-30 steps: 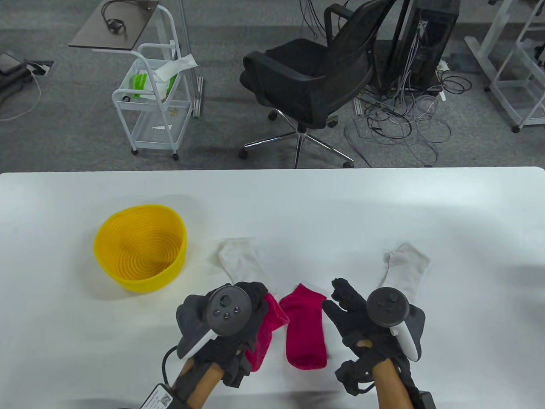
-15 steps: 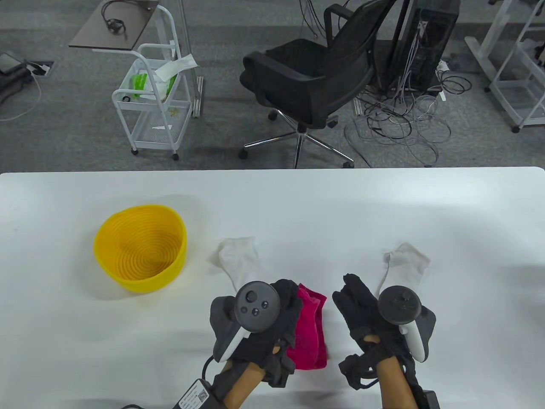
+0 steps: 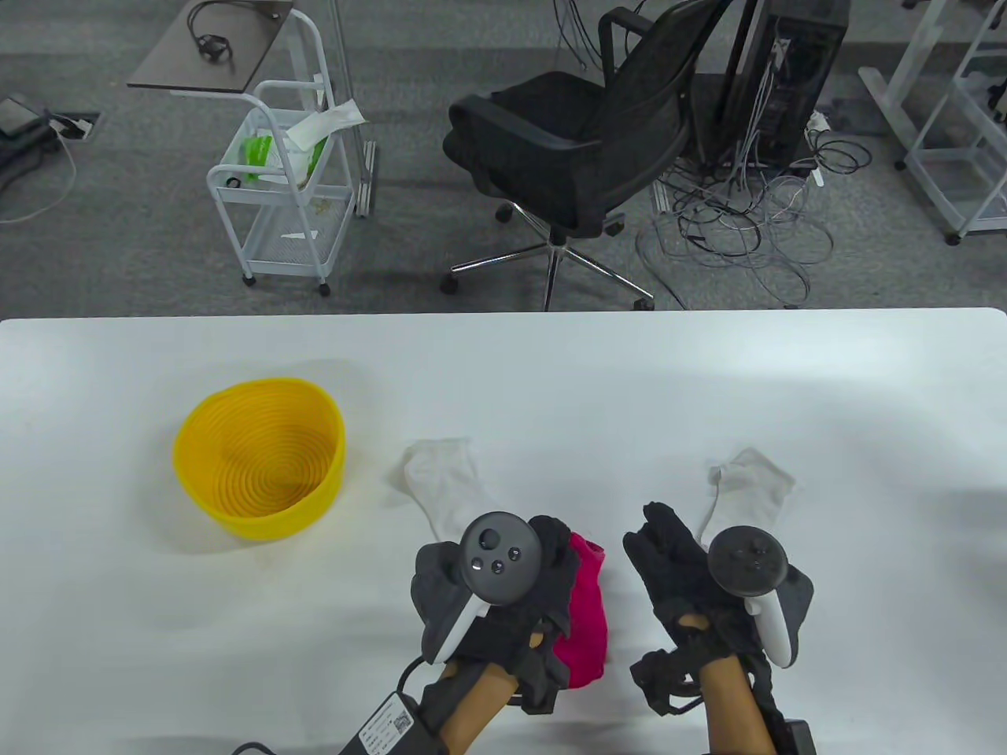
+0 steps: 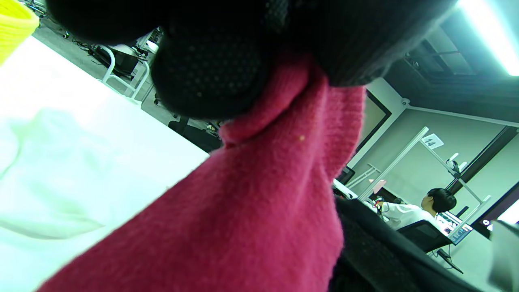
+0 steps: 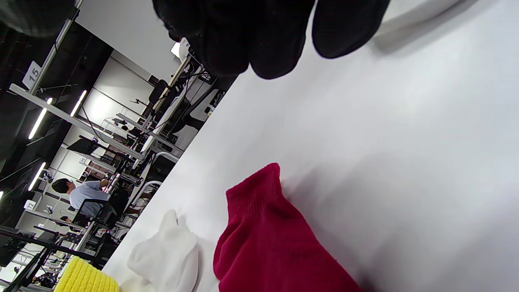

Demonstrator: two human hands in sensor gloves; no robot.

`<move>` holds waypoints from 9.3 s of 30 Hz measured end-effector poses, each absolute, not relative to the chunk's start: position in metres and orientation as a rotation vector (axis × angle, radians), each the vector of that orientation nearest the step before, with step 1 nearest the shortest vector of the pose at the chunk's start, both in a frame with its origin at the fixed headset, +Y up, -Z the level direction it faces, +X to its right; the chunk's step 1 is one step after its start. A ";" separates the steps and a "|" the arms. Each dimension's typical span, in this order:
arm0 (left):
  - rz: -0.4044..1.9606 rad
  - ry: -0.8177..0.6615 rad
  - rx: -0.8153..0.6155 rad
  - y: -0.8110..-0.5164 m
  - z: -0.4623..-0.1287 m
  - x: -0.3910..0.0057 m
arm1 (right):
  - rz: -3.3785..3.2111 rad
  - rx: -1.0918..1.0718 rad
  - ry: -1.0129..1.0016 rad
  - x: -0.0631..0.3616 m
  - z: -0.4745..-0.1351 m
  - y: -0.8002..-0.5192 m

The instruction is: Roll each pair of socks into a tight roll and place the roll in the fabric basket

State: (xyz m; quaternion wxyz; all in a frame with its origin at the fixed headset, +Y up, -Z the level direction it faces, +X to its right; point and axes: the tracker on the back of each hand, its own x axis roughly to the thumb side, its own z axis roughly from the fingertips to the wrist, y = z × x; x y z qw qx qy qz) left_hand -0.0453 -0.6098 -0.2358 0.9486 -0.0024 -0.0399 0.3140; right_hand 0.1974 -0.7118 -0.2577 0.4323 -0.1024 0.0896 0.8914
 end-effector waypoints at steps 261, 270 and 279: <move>0.319 -0.526 -0.436 -0.770 -0.245 -0.042 | 2.928 0.427 0.467 0.119 -0.215 -0.734; 0.332 -0.508 -0.448 -0.770 -0.246 -0.042 | 3.027 0.412 0.540 0.111 -0.215 -0.752; 0.362 -0.450 -0.416 -0.757 -0.246 -0.054 | 3.066 0.396 0.460 0.103 -0.217 -0.756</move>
